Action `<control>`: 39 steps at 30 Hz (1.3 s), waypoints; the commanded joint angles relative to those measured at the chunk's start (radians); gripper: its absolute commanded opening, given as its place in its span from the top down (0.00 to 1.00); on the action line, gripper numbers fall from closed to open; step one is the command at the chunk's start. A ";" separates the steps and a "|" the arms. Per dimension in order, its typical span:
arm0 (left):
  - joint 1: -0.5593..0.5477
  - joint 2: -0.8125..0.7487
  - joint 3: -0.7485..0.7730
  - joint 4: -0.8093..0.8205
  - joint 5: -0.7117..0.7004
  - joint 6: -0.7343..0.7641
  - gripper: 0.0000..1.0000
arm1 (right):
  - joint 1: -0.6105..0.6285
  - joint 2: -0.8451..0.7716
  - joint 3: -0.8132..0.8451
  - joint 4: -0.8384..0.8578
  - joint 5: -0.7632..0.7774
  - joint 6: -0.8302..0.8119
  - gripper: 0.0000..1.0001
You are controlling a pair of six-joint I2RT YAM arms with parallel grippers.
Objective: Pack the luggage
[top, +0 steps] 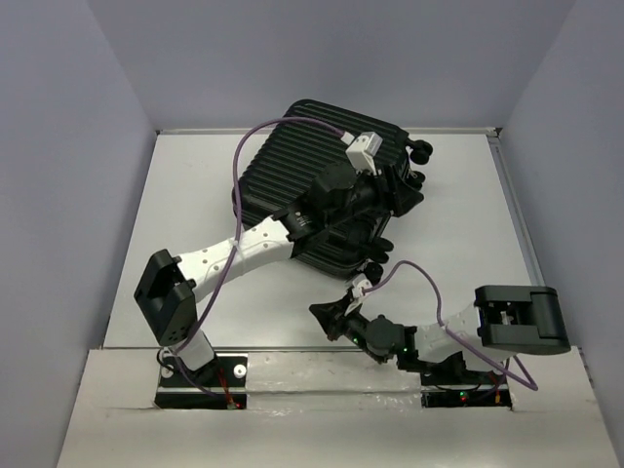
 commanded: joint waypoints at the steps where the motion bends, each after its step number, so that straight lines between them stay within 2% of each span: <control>1: 0.020 -0.011 0.106 -0.051 0.002 0.068 0.27 | 0.003 -0.006 0.043 0.021 0.144 -0.022 0.93; 3: 0.067 -0.052 0.103 -0.112 -0.001 0.118 0.25 | 0.003 -0.022 0.053 -0.048 0.154 -0.008 0.93; 6: 0.167 -0.190 0.018 -0.197 -0.066 0.172 0.19 | -0.016 -0.071 0.036 -0.162 0.107 0.055 0.93; 8: 0.243 -0.331 -0.082 -0.203 -0.027 0.148 0.18 | -0.017 -0.128 -0.025 -0.211 0.125 0.147 0.93; 9: 0.300 -0.437 -0.201 -0.203 0.008 0.111 0.18 | -0.017 -0.173 -0.103 -0.225 0.150 0.226 0.93; 11: 0.303 -0.540 -0.316 -0.211 -0.031 0.120 0.18 | -0.029 -0.222 -0.186 -0.217 0.183 0.289 0.93; 14: 0.302 -0.654 -0.473 -0.290 -0.064 0.134 0.18 | -0.126 -0.368 -0.280 -0.211 0.101 0.261 0.81; 15: 0.302 -0.698 -0.498 -0.322 -0.079 0.142 0.18 | -0.151 -0.411 -0.288 -0.219 0.051 0.248 0.70; 16: 0.300 -0.720 -0.519 -0.333 -0.093 0.143 0.18 | -0.176 -0.453 -0.291 -0.231 0.026 0.226 0.65; 17: 0.300 -0.772 -0.562 -0.356 -0.182 0.149 0.17 | -0.203 -0.535 -0.315 -0.275 -0.003 0.215 0.57; 19: 0.311 -0.815 -0.614 -0.379 -0.269 0.157 0.14 | -0.222 -0.601 -0.315 -0.330 -0.017 0.151 0.46; 20: 0.325 -0.830 -0.624 -0.378 -0.292 0.157 0.13 | -0.257 -0.646 -0.306 -0.346 -0.040 0.133 0.45; 23: 0.351 -0.830 -0.639 -0.318 -0.165 0.151 0.15 | -0.325 -0.675 -0.305 -0.355 -0.111 0.072 0.45; 24: 0.349 -0.806 -0.641 -0.303 -0.053 0.134 0.16 | -0.376 -0.680 -0.303 -0.355 -0.123 0.054 0.45; 26: 0.330 -0.777 -0.642 -0.274 0.005 0.120 0.20 | -0.433 -0.674 -0.303 -0.355 -0.145 0.043 0.45; 27: 0.305 -0.768 -0.656 -0.248 0.011 0.113 0.22 | -0.466 -0.669 -0.303 -0.355 -0.178 0.044 0.45; 29: 0.154 -0.702 -0.670 -0.211 -0.001 0.096 0.24 | -0.551 -0.654 -0.303 -0.344 -0.271 0.060 0.47; 30: 0.153 -0.702 -0.665 -0.206 -0.001 0.094 0.24 | -0.570 -0.645 -0.305 -0.341 -0.298 0.055 0.47; 31: 0.092 -0.661 -0.662 -0.199 -0.011 0.090 0.25 | -0.579 -0.633 -0.303 -0.341 -0.310 0.047 0.48; 35: 0.049 -0.605 -0.680 -0.103 0.015 0.056 0.26 | -0.625 -0.588 -0.266 -0.318 -0.356 0.008 0.49; 39: 0.035 -0.554 -0.656 -0.083 0.039 0.063 0.26 | -0.759 -0.528 -0.230 -0.275 -0.586 -0.042 0.50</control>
